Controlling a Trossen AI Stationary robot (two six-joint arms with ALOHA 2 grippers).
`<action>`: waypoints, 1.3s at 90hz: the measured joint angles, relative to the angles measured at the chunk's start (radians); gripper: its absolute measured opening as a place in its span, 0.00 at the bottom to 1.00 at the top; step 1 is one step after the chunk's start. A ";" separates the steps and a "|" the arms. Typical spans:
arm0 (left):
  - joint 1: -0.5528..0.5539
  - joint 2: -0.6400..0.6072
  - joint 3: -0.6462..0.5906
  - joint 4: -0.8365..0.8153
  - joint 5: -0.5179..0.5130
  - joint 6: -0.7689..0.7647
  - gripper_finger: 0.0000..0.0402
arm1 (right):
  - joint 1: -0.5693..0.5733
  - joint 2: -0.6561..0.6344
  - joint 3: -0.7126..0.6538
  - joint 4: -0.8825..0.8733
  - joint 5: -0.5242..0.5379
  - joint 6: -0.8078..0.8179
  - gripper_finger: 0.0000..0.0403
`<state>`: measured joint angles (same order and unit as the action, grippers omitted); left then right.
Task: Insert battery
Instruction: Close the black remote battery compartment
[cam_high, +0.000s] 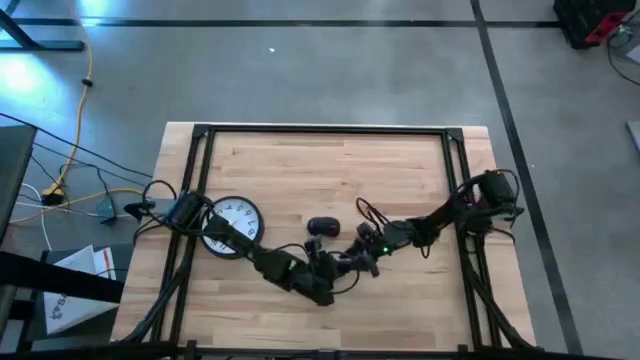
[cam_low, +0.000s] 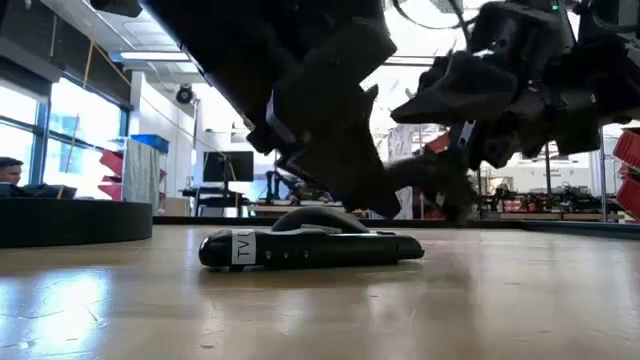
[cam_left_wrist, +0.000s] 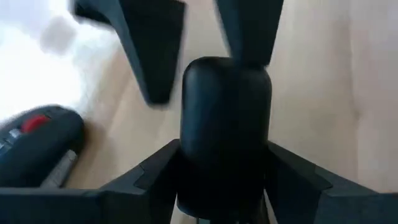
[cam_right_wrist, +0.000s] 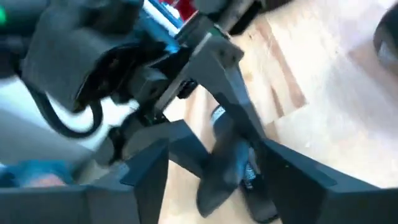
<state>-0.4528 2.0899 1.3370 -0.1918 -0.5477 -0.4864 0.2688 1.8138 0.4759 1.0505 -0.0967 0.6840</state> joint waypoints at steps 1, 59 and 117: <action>0.002 0.000 0.001 -0.008 0.006 -0.006 0.46 | 0.002 -0.008 0.000 -0.014 0.004 -0.017 0.56; 0.086 0.008 0.105 -0.114 0.147 -0.131 0.46 | 0.112 -0.256 0.000 -0.414 0.148 -0.384 0.60; 0.062 0.034 0.103 -0.106 0.124 -0.139 0.46 | 0.181 -0.256 0.000 -0.419 0.349 -0.588 0.60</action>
<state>-0.3908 2.1235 1.4399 -0.2974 -0.4237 -0.6250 0.4500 1.5578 0.4763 0.6315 0.2523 0.0963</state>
